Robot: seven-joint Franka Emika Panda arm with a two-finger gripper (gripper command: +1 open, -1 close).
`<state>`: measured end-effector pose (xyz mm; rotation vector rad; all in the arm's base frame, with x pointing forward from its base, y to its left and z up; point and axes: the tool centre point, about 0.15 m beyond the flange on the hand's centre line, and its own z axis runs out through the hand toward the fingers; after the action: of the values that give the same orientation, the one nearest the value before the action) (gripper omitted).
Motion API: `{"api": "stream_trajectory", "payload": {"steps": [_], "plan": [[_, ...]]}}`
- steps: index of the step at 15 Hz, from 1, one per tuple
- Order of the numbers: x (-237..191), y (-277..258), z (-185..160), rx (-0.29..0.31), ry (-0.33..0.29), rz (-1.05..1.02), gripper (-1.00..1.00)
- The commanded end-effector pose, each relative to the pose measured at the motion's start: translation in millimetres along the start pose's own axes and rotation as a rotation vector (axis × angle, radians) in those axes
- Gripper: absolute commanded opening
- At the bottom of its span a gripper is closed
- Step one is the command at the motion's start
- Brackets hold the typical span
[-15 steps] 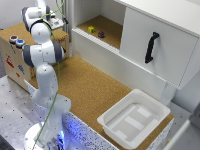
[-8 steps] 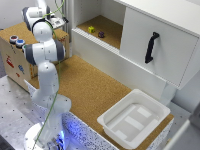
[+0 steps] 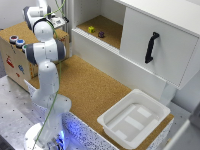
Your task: Take the pink block and rotate it right
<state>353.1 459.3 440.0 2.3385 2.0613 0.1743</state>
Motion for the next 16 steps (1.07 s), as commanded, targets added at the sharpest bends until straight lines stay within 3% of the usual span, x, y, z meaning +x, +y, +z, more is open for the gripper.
{"api": "stream_trajectory", "payload": {"steps": [1, 8, 11, 16], "plan": [[13.5, 9.3, -21.7, -0.036, -0.181, 0.189, -1.0], [9.5, 5.2, -27.7, 0.1, -0.015, 0.703, -1.0], [-3.1, 18.5, -15.5, 0.097, -0.06, 0.95, -1.0], [-8.7, 26.7, -3.5, 0.006, -0.139, 1.175, -1.0]]}}
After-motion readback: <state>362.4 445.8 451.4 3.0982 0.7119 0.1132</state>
